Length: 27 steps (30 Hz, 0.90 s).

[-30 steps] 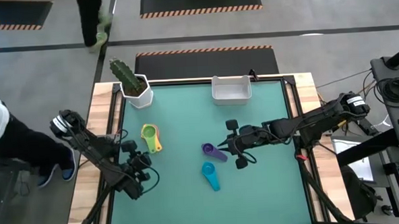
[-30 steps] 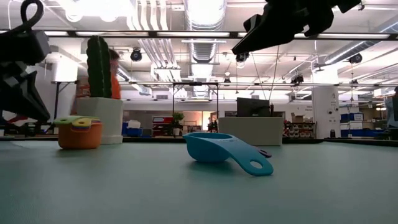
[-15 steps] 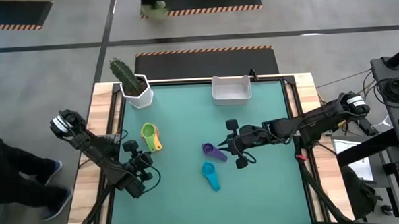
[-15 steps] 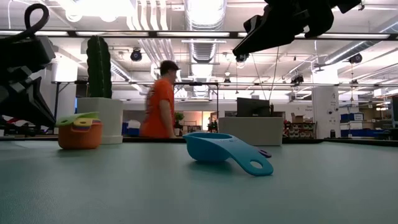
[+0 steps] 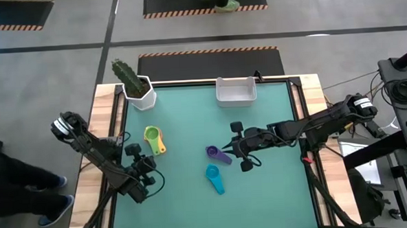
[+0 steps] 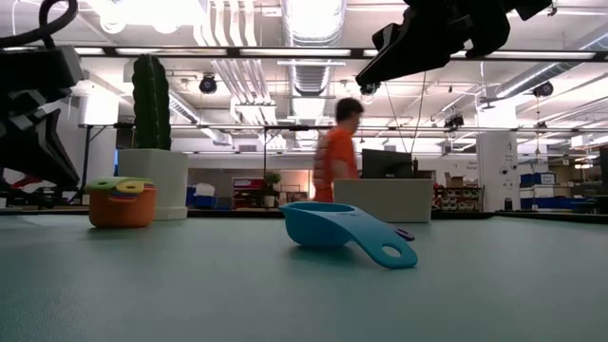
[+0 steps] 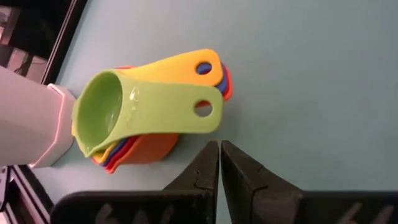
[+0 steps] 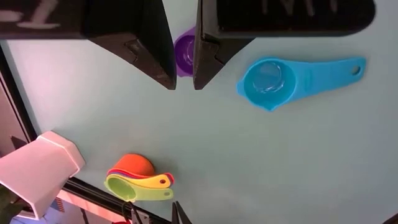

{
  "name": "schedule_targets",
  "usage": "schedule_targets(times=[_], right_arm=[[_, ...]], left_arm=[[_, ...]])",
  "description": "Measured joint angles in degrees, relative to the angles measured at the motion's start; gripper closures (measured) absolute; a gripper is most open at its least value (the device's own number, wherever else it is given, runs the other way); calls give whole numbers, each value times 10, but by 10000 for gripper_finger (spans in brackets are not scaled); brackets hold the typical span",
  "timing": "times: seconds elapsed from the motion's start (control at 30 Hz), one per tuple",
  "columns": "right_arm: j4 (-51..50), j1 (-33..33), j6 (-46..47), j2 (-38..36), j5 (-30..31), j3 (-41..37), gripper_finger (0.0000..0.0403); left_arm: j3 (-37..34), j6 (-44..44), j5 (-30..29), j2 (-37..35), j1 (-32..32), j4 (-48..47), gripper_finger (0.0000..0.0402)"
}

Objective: Nest measuring cups in basket
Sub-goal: Stack the green measuring cup on top of the yellow measuring cup

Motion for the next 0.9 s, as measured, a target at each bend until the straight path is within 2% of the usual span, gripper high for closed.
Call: schedule_targets(times=[0.6,0.77,0.9], right_arm=[[1,0,-5,0,0,0,360],[24,-22,47,9,2,0,363],[74,-66,67,50,-49,5,382]], left_arm=[[-24,-29,-39,0,7,21,402],[-16,-29,-43,0,6,15,402],[-14,-29,-43,0,4,14,402]])
